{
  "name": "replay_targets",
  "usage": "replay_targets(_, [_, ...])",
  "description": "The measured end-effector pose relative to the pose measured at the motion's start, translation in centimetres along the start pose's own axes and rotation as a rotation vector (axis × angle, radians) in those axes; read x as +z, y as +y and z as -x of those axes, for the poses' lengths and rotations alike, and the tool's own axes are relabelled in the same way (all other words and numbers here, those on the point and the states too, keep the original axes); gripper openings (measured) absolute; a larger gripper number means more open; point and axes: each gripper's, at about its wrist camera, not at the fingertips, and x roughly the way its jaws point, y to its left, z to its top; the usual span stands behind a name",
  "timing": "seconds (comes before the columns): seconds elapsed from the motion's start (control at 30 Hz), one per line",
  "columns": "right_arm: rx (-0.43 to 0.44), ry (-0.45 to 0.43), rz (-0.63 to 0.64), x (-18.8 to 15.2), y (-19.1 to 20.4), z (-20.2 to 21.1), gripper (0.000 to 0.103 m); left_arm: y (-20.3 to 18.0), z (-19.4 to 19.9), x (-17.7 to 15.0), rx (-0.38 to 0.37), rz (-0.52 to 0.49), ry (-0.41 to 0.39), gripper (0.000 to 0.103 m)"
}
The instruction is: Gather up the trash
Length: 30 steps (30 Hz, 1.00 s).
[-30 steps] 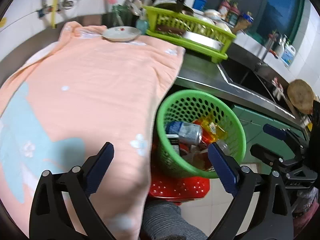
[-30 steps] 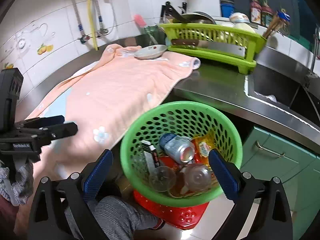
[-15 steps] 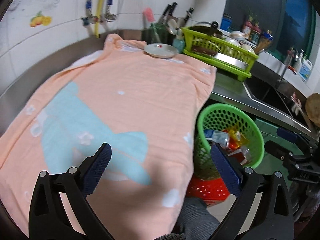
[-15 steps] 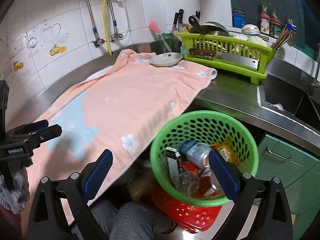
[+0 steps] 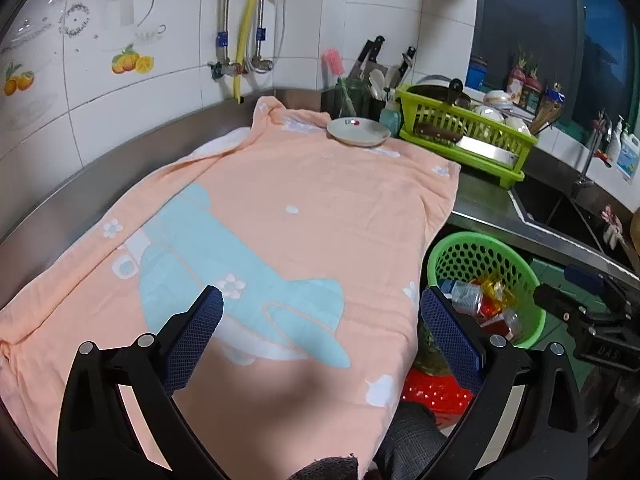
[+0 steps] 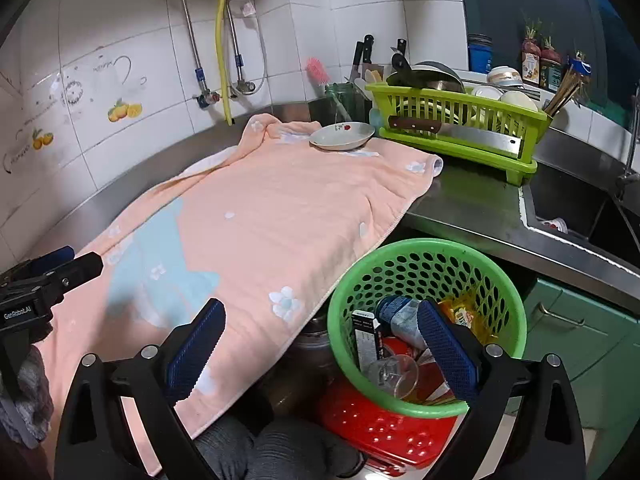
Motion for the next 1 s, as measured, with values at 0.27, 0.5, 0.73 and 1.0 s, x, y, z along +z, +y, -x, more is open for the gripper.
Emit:
replay_targets(0.27, [-0.013, -0.021, -0.005, -0.6, 0.5, 0.9, 0.094, -0.4, 1.2, -0.2, 0.036, 0.008, -0.039, 0.098])
replay_targets(0.5, [-0.009, -0.041, -0.006, -0.7, 0.9, 1.6, 0.094, 0.2, 1.7, -0.8, 0.055, 0.044, -0.047, 0.098])
replay_targets(0.73, [-0.003, -0.050, -0.011, -0.8, 1.0, 2.0, 0.094, 0.3, 1.7, -1.2, 0.053, 0.060, -0.044, 0.098])
replay_targets(1.0, [-0.001, -0.054, -0.020, -0.9, 0.9, 2.4, 0.094, -0.3, 2.2, -1.2, 0.062, 0.043, -0.060, 0.098])
